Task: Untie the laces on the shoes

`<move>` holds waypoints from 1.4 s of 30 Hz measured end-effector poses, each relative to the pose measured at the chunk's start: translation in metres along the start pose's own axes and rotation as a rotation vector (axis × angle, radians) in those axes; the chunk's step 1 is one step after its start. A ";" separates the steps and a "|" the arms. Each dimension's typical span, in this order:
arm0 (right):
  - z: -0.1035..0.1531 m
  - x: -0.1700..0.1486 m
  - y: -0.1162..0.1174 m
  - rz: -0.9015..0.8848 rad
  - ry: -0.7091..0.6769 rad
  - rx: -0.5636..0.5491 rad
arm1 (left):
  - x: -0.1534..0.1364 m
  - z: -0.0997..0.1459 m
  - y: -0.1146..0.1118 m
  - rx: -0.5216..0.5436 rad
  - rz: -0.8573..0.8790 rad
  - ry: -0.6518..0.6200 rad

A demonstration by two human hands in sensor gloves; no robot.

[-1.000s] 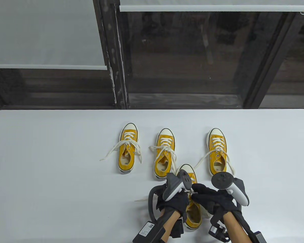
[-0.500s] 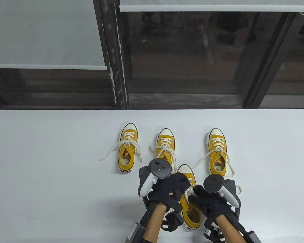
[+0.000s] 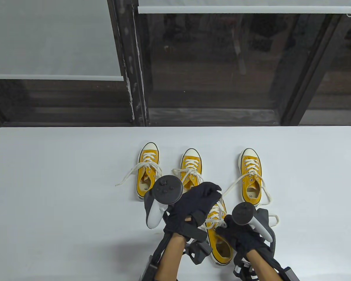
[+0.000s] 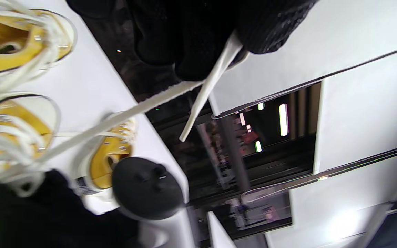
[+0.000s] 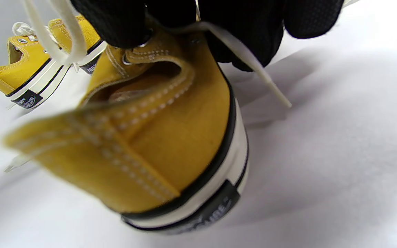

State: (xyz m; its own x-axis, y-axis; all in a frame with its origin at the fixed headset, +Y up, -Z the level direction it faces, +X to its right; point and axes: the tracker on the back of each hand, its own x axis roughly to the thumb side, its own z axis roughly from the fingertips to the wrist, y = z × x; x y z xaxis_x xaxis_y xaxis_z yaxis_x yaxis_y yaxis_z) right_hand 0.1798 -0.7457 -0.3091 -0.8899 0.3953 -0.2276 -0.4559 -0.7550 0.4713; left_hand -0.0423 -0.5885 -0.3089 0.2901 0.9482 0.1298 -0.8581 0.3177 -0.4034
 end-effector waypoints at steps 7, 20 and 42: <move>0.000 -0.001 -0.001 -0.020 -0.001 0.011 | 0.024 0.017 0.013 0.059 0.027 -0.107; 0.000 0.000 0.000 -0.002 0.004 -0.005 | 0.048 0.031 0.024 -0.006 0.408 -0.374; 0.008 0.004 -0.013 -0.205 -0.159 -0.059 | 0.006 0.052 0.076 0.391 -0.306 0.244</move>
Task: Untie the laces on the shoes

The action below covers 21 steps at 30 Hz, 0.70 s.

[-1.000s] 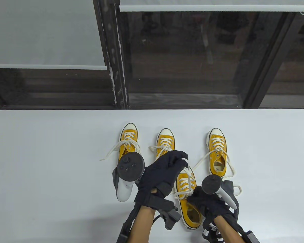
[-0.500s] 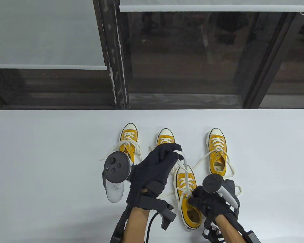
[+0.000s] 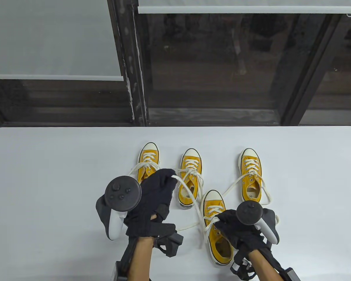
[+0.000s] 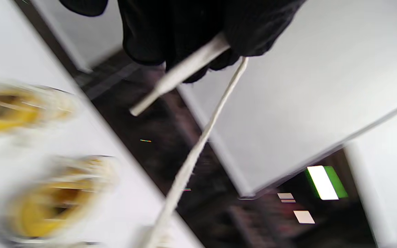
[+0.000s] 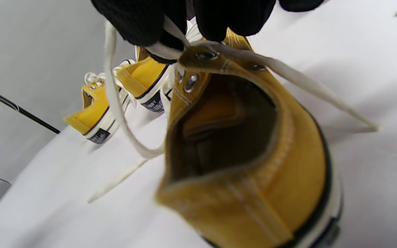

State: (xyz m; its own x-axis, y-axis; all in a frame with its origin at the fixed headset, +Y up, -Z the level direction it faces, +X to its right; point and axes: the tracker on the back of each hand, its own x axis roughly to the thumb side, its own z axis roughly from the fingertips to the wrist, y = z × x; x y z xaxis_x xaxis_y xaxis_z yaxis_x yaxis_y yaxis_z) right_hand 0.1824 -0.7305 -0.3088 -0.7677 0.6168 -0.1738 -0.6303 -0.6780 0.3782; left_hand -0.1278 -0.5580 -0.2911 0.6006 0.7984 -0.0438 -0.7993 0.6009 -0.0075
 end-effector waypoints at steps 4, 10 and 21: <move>-0.002 -0.002 -0.002 -0.016 0.005 0.008 | -0.026 -0.008 -0.037 -0.126 -0.308 0.126; -0.004 -0.005 -0.002 -0.040 0.026 0.024 | -0.020 -0.005 -0.098 -0.330 -0.248 0.027; -0.006 -0.014 -0.009 -0.223 0.002 0.102 | -0.045 -0.033 -0.188 -0.734 -0.282 0.204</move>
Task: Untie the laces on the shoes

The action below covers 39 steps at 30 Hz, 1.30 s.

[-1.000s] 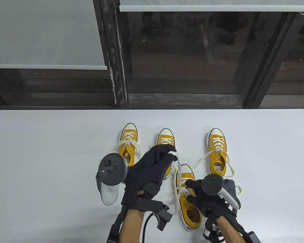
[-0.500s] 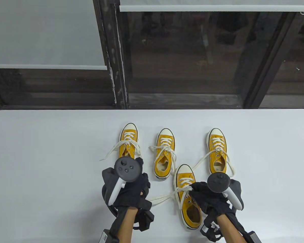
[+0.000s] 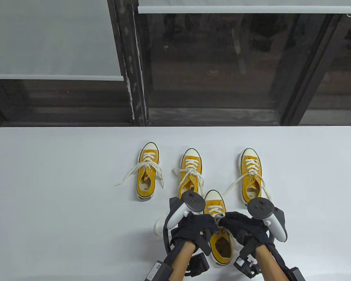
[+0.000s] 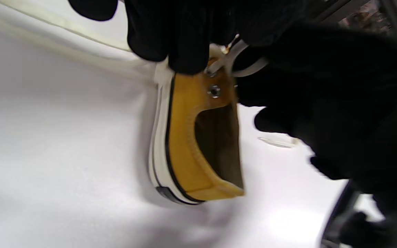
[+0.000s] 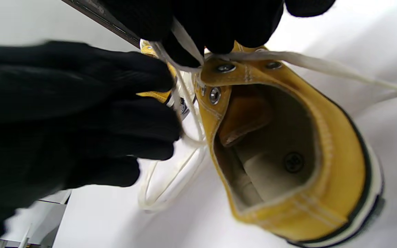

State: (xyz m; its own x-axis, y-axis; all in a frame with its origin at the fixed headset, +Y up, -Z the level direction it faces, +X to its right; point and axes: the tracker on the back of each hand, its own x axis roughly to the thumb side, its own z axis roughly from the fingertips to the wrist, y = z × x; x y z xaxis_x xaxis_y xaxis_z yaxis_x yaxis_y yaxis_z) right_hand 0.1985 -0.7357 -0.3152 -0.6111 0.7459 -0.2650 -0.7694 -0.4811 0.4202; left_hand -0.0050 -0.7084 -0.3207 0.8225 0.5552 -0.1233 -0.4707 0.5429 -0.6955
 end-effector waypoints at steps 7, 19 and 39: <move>0.000 0.001 0.000 -0.046 -0.014 0.051 | -0.003 -0.009 -0.009 -0.025 0.042 -0.041; 0.005 0.007 -0.002 0.085 -0.023 -0.055 | 0.005 -0.009 -0.010 0.189 -0.086 0.038; 0.005 0.001 -0.007 0.222 0.028 -0.193 | -0.003 -0.006 -0.011 0.215 -0.069 0.048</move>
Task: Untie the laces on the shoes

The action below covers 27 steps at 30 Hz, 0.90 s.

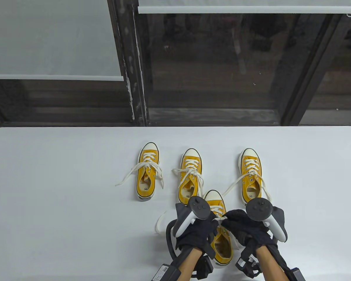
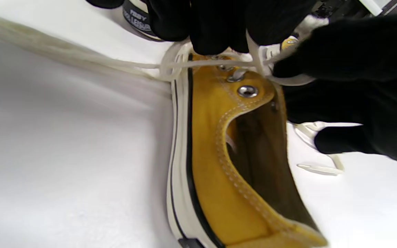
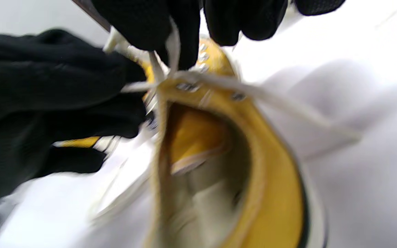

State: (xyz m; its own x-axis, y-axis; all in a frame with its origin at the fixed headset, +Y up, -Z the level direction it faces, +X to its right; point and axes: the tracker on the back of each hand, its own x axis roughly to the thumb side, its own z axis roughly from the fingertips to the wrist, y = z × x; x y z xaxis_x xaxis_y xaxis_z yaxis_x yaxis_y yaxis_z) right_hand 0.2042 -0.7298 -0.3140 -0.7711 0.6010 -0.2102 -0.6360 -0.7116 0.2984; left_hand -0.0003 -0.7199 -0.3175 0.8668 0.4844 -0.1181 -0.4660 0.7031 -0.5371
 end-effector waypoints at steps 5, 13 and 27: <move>0.000 0.001 0.001 -0.014 -0.024 0.021 | 0.005 0.000 -0.006 -0.006 -0.065 -0.026; 0.005 -0.002 -0.004 0.110 0.066 -0.177 | -0.001 0.002 0.000 0.055 -0.017 0.047; 0.003 0.000 -0.003 0.093 0.025 -0.108 | -0.005 0.000 0.003 0.008 0.036 0.001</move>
State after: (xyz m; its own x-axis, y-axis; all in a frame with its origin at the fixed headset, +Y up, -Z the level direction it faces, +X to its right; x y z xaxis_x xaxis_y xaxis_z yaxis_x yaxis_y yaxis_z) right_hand 0.2065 -0.7270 -0.3124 -0.8265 0.5224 -0.2096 -0.5603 -0.7996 0.2163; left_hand -0.0059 -0.7203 -0.3185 0.8498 0.5087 -0.1383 -0.4983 0.6895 -0.5256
